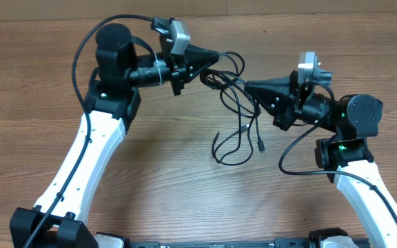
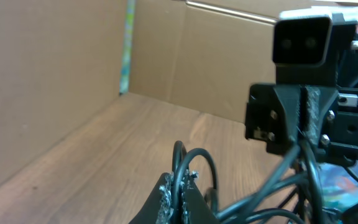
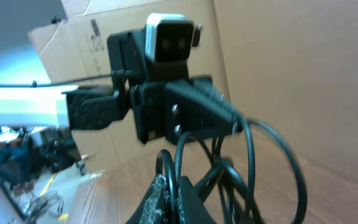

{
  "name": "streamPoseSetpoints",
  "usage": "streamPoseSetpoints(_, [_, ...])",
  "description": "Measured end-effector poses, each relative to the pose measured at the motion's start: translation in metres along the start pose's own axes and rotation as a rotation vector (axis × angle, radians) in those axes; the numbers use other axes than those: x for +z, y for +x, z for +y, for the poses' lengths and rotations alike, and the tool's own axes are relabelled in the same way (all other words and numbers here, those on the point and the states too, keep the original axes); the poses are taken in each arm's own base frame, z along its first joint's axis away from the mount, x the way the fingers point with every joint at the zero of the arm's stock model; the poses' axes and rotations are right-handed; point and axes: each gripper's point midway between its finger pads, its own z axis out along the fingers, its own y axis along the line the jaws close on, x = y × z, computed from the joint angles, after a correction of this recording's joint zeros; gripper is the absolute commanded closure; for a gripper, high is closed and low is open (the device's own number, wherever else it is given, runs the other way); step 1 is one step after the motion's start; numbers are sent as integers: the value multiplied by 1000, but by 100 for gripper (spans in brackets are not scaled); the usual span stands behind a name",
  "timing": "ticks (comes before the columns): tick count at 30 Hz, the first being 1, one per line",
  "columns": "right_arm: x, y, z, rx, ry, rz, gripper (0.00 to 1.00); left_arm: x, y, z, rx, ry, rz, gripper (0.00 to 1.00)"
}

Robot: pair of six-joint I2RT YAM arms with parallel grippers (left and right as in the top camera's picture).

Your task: Untangle cables

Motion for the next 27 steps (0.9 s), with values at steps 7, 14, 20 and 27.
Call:
streamPoseSetpoints(7, [-1,-9,-10,62,60,-51,96,15,3,-17,-2,54,12,96])
streamPoseSetpoints(14, [-1,-11,-13,79,77,-63,96,31,4,-37,10,110,16,96])
streamPoseSetpoints(20, [-2,-14,-18,83,106,-83,96,31,4,-37,10,111,16,96])
streamPoseSetpoints(27, [-3,-26,-22,67,136,-136,96,31,9,-37,-21,109,34,96])
